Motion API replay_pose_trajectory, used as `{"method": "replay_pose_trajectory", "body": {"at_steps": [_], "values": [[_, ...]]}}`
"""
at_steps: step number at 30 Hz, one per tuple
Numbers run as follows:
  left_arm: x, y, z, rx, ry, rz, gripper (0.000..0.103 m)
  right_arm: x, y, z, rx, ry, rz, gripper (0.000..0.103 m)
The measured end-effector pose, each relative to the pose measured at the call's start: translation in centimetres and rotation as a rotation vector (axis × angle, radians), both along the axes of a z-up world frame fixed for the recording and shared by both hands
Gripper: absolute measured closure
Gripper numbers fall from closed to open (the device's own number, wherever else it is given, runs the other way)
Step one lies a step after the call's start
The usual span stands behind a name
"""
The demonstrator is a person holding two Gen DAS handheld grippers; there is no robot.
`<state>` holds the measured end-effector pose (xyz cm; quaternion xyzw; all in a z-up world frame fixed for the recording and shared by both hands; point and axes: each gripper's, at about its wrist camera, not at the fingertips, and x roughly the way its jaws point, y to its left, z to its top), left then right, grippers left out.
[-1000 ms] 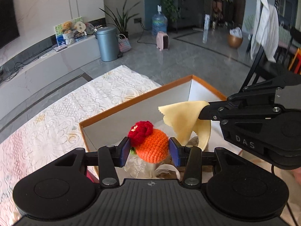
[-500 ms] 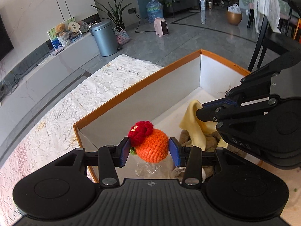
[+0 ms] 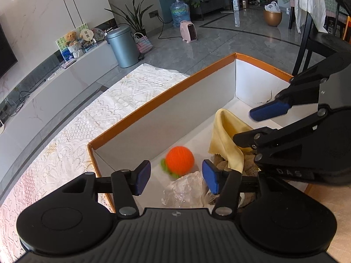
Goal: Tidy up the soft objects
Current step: 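Open both tools to drop the fruit and cloth into the orange box, then move both tools back toward the brown sponge on the pile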
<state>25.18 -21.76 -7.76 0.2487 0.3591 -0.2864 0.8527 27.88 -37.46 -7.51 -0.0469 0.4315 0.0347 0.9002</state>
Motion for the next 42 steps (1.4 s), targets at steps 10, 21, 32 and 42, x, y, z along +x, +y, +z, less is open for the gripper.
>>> {"method": "replay_pose_trajectory", "body": {"at_steps": [10,21,32,42], "values": [[-2.3,1.8,2.5,-0.100,-0.049,0.033,0.034,-1.9,-0.4,2.0,0.003,-0.054,-0.037,0.045],[-8.4,8.3,6.7,-0.335,-0.123,0.190,0.034,-9.2,2.4,5.4,0.137,-0.219,-0.105,0.036],[-14.0,16.6,5.7,-0.395,-0.144,0.444,0.034,-16.1,10.3,4.9,0.209,-0.326,-0.056,0.033],[-17.1,23.2,3.7,-0.376,-0.101,0.632,0.034,-18.6,17.8,3.7,0.236,-0.292,0.070,0.033]]}}
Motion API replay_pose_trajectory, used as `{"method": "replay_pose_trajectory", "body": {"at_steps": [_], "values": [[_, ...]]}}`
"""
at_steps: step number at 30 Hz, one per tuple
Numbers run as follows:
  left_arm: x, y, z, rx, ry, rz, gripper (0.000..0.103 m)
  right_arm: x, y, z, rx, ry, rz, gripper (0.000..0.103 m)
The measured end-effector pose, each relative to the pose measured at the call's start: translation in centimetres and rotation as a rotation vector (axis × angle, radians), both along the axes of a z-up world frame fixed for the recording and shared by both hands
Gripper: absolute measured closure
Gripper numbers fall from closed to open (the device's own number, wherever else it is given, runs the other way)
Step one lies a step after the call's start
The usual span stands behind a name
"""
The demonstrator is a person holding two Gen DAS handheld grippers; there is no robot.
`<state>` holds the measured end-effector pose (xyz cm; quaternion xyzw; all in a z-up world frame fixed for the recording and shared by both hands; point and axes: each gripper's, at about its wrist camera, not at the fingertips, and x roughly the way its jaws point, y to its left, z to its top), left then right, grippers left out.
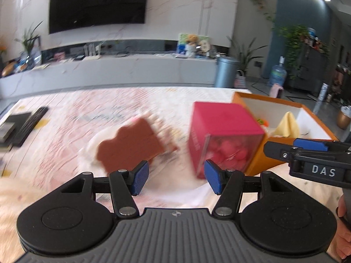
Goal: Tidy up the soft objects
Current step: 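Move both tools back toward the brown sponge on the pile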
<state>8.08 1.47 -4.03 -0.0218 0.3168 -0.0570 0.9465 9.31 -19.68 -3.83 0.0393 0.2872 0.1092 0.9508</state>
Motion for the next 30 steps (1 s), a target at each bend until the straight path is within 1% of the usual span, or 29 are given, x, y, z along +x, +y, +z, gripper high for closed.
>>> {"method": "replay_pose_trajectory", "body": {"at_steps": [7,13,20,24,28,30], "values": [[-1.0,3.3,-1.0,-0.007,0.024,0.066,0.034,-0.5,4.2,-0.9,-0.036,0.019,0.096,0.033],[-1.7,6.3,-2.1,-0.045,0.047,0.106,0.034,0.2,6.8,-1.6,-0.060,0.034,0.152,0.034],[-1.0,7.8,-2.9,-0.065,0.085,0.135,0.035,1.7,9.0,-2.4,-0.073,0.056,0.194,0.034],[0.0,8.5,-2.7,-0.039,0.094,0.129,0.036,3.0,10.4,-2.6,-0.091,0.050,0.220,0.034],[1.4,9.5,-2.4,-0.014,0.105,0.102,0.038,4.5,11.5,-2.6,-0.116,0.043,0.251,0.034],[2.1,10.1,-2.4,-0.017,0.115,0.094,0.040,5.3,12.0,-2.4,-0.126,0.034,0.265,0.034]]}}
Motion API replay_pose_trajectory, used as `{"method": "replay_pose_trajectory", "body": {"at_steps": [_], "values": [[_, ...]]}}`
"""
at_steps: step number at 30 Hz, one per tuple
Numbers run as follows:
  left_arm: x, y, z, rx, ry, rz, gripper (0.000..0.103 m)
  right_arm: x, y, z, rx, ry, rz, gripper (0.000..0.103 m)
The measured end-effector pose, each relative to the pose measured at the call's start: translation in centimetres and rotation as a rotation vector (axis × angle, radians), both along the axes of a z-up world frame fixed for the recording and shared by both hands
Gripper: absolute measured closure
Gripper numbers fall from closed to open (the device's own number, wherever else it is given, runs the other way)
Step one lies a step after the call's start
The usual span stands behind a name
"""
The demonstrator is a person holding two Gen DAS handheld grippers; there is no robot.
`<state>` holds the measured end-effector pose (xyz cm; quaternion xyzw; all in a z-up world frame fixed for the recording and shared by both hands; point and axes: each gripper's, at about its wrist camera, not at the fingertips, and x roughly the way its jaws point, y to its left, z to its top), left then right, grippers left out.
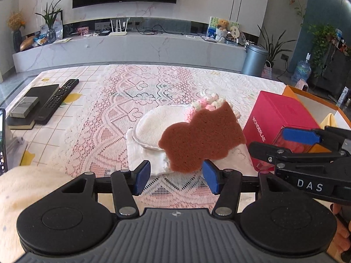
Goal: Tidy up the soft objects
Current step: 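Move both tools back toward the brown sponge on the pile, then grasp the brown sponge with the right tool and lift it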
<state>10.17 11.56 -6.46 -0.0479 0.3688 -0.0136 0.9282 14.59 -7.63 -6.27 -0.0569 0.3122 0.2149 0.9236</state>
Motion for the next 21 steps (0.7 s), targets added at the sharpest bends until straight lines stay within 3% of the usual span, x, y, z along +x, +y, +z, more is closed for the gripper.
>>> {"method": "replay_pose_trajectory", "body": {"at_steps": [8,18,21], "values": [[2.1,1.8,-1.2,-0.058,0.057,0.045,0.044,4.0,2.3,-0.7,0.022,0.041,0.041,0.034],[2.4,1.6,-2.2,-0.059,0.101,0.041,0.044,7.0,3.7,-2.8,0.058,0.145,0.066,0.034],[2.3,1.5,-2.3,-0.051,0.102,0.041,0.044,6.5,4.0,-3.1,0.050,0.159,0.084,0.043]]}}
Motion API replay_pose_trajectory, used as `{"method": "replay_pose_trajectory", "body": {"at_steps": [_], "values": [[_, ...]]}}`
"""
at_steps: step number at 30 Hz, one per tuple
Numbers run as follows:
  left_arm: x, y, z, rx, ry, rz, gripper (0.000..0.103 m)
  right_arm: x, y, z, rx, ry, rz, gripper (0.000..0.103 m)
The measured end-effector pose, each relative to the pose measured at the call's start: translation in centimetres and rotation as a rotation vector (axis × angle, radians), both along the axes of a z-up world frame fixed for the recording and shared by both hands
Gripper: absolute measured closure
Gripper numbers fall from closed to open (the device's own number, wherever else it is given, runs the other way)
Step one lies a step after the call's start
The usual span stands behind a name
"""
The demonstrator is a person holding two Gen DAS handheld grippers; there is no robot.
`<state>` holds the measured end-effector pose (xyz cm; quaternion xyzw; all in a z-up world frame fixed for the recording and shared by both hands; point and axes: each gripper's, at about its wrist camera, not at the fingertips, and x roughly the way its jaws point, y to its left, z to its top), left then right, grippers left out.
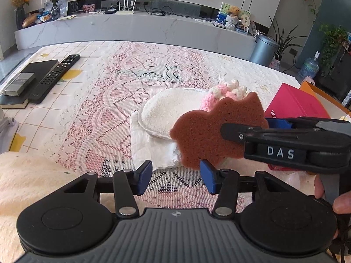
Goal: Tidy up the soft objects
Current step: 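Grasp the brown sponge with the right tool and lift it, then grasp the pink knitted cake toy with the left tool while the right tool holds the sponge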
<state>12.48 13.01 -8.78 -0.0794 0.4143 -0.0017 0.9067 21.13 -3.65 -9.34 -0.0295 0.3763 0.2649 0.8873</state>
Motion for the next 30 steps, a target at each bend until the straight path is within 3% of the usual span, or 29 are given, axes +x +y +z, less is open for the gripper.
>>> {"method": "replay_pose_trajectory", "body": {"at_steps": [8,15,18,23,30], "values": [[-0.2,-0.7,-0.1,0.052,0.018,0.000,0.044,-2.8,-1.0,1.0,0.028,-0.001,0.015,0.063],[-0.4,-0.4,-0.3,0.054,0.034,0.030,0.053,-2.8,-0.9,0.5,0.074,0.057,0.045,0.063],[-0.4,-0.3,-0.3,0.039,0.030,0.027,0.053,-2.8,-0.7,0.7,0.085,0.057,0.048,0.070],[-0.9,-0.5,0.2,0.030,-0.012,0.012,0.053,-4.3,-1.2,2.5,0.075,-0.020,0.063,0.072],[-1.2,-0.7,1.9,-0.014,-0.109,-0.033,0.045,-4.7,-5.5,5.9,0.164,-0.083,-0.030,0.071]]}}
